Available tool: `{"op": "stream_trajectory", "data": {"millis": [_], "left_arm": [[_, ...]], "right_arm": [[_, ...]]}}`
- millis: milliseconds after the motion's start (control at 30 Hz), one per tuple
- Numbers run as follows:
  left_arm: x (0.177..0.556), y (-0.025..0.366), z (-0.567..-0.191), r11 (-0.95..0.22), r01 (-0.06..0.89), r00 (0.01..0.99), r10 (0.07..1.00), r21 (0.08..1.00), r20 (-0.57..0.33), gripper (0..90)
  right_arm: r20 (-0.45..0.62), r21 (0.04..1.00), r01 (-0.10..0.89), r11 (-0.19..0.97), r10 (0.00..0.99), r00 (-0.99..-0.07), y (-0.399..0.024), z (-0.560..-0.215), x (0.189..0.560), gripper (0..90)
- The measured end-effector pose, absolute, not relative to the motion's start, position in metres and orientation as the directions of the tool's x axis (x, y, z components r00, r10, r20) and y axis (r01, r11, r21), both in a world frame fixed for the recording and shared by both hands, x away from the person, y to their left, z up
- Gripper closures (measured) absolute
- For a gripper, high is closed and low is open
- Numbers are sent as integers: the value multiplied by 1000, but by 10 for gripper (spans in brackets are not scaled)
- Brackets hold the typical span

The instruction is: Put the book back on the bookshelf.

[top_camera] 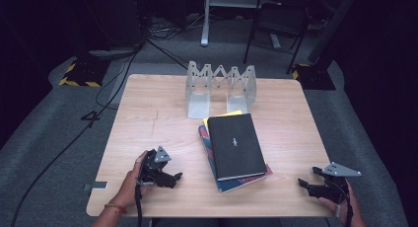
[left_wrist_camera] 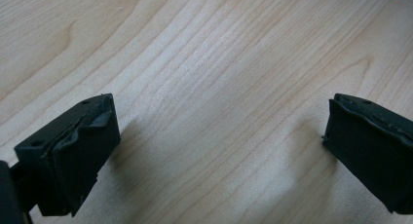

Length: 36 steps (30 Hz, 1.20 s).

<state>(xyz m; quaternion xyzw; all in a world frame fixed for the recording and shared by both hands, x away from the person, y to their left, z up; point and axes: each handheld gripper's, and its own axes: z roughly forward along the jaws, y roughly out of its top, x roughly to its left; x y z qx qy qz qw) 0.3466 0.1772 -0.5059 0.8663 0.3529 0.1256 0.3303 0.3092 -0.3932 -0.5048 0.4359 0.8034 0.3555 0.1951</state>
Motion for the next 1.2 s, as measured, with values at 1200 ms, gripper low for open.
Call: {"op": "stream_trajectory", "data": {"millis": [1200], "left_arm": [[351, 175, -506, -548, 509, 740, 673, 663, -12, 9]], "right_arm": [[54, 831, 354, 430, 571, -819, -285, -401, 376, 283]]}}
